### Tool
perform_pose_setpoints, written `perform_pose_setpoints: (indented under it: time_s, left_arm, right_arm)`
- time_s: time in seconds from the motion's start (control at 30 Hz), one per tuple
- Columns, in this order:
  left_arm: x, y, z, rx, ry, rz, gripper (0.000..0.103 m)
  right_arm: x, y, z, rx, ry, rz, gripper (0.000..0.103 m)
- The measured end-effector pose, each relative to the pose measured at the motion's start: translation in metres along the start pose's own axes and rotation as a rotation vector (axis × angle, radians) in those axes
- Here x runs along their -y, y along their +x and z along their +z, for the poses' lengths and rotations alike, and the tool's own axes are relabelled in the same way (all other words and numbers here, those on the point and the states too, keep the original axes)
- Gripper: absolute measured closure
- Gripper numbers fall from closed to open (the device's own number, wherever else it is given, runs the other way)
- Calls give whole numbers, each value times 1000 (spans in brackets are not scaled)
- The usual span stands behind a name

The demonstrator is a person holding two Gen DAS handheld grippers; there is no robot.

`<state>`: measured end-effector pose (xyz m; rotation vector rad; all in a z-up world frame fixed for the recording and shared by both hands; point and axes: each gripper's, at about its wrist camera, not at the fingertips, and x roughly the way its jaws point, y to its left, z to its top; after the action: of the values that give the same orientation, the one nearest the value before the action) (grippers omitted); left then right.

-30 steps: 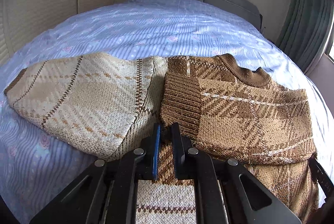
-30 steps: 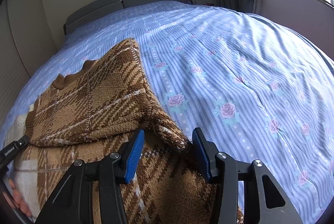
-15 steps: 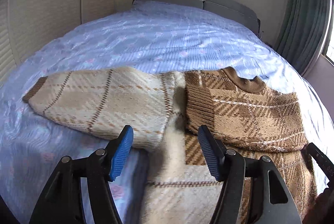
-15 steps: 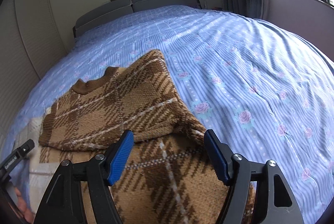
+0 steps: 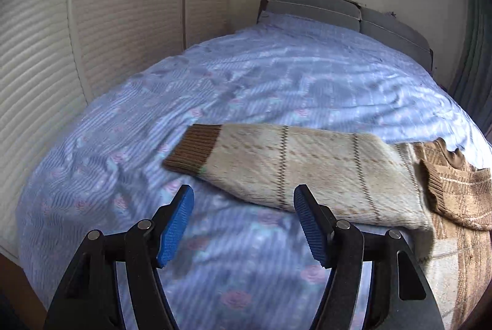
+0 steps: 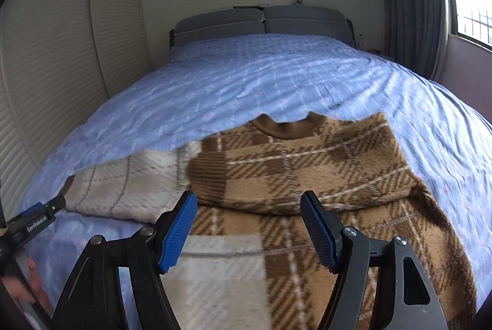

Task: Fold small clothes
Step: 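Grasp the brown cuff of the cream sleeve with the left gripper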

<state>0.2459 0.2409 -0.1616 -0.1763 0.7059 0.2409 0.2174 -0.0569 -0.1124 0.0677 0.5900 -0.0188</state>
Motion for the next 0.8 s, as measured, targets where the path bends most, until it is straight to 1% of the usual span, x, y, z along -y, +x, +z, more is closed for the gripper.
perform_pose_setpoints:
  time_s: [0.1, 0.23, 0.37, 0.47, 0.5, 0.57, 0.63, 0.67, 0.8]
  left_arm:
    - [-36, 18, 4, -23, -77, -19, 37]
    - [-72, 42, 7, -56, -196, -76, 40]
    - [-96, 67, 5, -101, -315, -145, 50]
    - [-106, 78, 3, -99, -388, -182, 56]
    - [-108, 81, 3, -93, -403, -193, 57]
    - [-108, 85, 4, -96, -426, -215, 65]
    - [-109, 87, 4, -102, -455, -233, 67]
    - [-108, 88, 4, -104, -468, -241, 70]
    - [-110, 93, 4, -107, -508, -240, 73]
  right_arm:
    - [-47, 1, 2, 21, -53, 22, 33]
    - [-96, 9, 3, 27, -111, 35, 33]
    - [-128, 15, 5, 28, -126, 55, 33]
    - [-141, 19, 5, 32, -141, 57, 33]
    - [-143, 20, 5, 30, -144, 56, 33]
    - [-146, 24, 5, 24, -146, 54, 33]
    - [-146, 27, 5, 19, -144, 50, 33]
    - [-145, 29, 6, 17, -142, 47, 33]
    - [-138, 34, 7, 0, -126, 34, 33]
